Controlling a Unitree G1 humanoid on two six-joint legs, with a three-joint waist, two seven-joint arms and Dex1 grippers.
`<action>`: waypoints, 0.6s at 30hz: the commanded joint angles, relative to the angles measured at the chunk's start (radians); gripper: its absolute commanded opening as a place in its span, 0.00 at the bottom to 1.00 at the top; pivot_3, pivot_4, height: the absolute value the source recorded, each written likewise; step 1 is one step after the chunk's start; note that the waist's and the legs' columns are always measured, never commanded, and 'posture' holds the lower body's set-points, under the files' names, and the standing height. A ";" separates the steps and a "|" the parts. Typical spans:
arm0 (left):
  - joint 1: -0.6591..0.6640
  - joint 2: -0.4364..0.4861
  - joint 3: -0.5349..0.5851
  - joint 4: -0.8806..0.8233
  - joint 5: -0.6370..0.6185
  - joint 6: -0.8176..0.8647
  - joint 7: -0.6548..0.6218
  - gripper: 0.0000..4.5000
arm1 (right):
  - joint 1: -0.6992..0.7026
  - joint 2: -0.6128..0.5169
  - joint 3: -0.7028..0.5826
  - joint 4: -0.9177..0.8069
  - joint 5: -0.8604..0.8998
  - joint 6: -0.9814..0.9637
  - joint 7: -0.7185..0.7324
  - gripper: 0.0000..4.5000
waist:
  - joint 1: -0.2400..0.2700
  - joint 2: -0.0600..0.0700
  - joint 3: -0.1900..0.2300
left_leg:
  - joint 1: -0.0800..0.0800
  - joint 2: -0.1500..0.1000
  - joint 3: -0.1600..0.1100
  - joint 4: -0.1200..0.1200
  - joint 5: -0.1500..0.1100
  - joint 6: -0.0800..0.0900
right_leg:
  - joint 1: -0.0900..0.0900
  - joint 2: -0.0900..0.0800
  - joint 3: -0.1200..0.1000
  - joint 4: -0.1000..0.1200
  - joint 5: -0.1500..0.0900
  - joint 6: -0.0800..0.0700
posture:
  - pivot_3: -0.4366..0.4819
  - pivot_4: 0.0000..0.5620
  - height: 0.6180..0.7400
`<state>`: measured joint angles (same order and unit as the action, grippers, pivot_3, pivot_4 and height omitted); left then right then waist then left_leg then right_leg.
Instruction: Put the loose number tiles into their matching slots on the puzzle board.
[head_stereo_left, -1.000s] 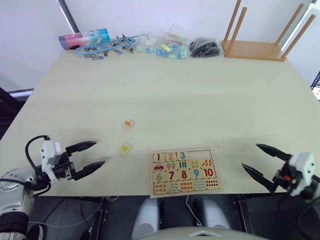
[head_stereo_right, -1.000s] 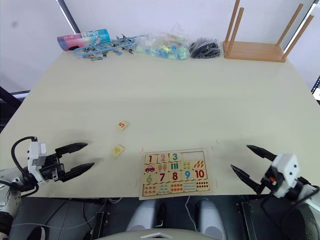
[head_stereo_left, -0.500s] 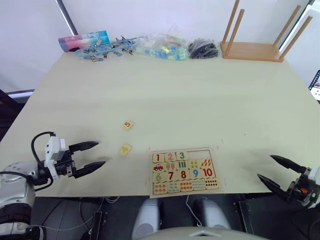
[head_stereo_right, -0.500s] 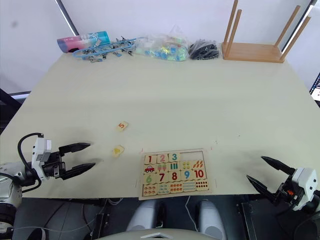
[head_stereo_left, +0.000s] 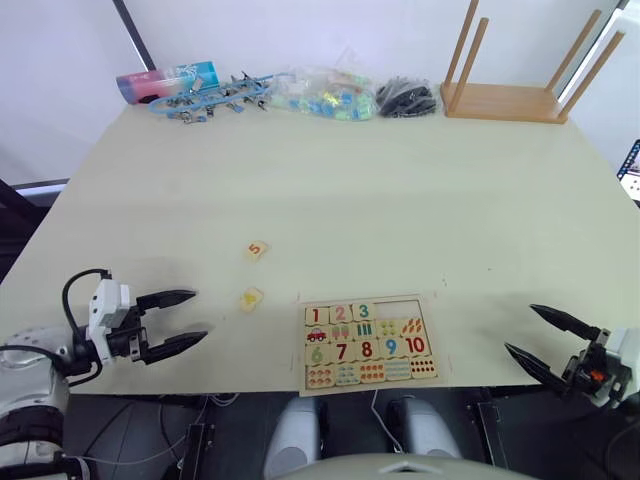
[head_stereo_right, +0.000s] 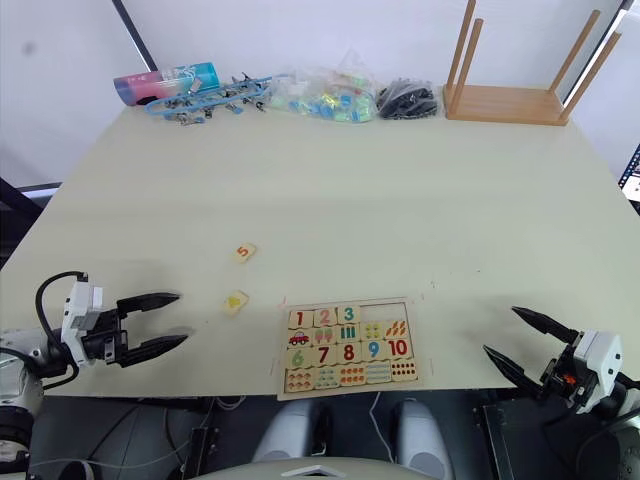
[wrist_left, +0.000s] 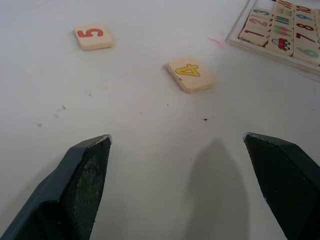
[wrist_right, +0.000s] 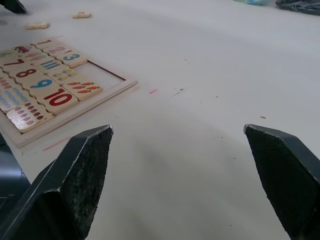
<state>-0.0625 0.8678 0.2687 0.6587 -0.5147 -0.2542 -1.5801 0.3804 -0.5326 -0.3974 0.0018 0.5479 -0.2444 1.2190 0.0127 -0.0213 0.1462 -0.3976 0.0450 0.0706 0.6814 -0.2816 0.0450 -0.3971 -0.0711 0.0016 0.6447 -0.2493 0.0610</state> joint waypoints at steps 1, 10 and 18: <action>0.008 0.007 0.045 -0.003 -0.012 -0.015 -0.023 1.00 | -0.003 -0.004 -0.001 -0.018 0.019 -0.013 0.011 0.98 | 0.000 0.000 0.000 | 0.000 0.000 0.000 0.000 0.000 0.000 | 0.000 0.000 0.000 0.000 0.000 0.000 | 0.48 0.27 0.98; 0.008 0.009 0.059 0.015 -0.007 -0.028 -0.034 1.00 | -0.022 0.002 0.007 0.014 0.010 -0.032 0.023 0.98 | 0.001 0.000 0.000 | 0.000 0.000 0.000 0.000 0.000 0.000 | 0.000 0.000 0.000 0.000 0.000 0.000 | 0.48 0.27 0.98; 0.149 -0.041 0.084 -0.211 -0.027 0.059 0.087 1.00 | -0.026 0.000 0.003 0.017 0.023 -0.055 0.036 0.98 | -0.001 0.001 0.000 | 0.001 0.001 0.000 0.000 0.000 0.000 | 0.000 0.000 0.001 0.000 0.000 0.000 | 0.48 0.27 0.98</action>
<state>0.0540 0.8440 0.3238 0.5343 -0.5173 -0.2224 -1.5382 0.3543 -0.5255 -0.3779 0.0245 0.5491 -0.2782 1.2410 0.0118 -0.0205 0.1458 -0.3970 0.0461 0.0701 0.6813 -0.2817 0.0450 -0.3970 -0.0716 0.0030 0.6447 -0.2493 0.0608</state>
